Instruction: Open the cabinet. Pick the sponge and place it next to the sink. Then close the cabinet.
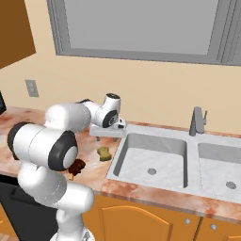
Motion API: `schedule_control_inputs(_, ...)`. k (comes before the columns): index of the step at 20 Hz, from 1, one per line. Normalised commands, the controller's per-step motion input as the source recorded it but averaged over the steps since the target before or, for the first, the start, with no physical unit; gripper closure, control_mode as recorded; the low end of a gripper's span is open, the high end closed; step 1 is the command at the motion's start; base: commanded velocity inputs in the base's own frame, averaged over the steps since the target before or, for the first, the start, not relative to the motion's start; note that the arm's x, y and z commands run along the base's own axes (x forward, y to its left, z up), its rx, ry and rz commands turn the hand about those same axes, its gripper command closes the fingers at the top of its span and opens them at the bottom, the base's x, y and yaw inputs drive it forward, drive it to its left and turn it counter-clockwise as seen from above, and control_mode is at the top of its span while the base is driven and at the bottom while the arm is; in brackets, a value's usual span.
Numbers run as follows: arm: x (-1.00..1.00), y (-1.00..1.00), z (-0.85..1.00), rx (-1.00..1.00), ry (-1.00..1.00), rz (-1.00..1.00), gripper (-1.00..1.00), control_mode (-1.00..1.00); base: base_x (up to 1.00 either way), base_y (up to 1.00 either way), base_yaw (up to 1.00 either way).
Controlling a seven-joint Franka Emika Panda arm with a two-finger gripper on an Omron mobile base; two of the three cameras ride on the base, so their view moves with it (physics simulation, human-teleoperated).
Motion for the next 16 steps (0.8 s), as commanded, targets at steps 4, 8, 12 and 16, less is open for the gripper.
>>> schedule_control_inputs(4, -0.83, 0.0, 0.73, 0.0, -0.12, -0.04, -1.0, -1.0, 0.0, 0.0, 0.0)
schedule_control_inputs(8, -0.92, -0.01, 0.89, 0.0, -0.2, -0.17, -1.0, -1.0, 0.0, 0.0, 0.0)
schedule_control_inputs(12, -0.73, -0.02, 0.9, 0.0, -0.22, -0.24, -1.0, -1.0, 0.0, 0.0, 0.0)
schedule_control_inputs(16, -0.76, 0.0, 0.85, 0.0, -0.18, -0.29, -1.0, -1.0, 0.0, 0.0, 0.0)
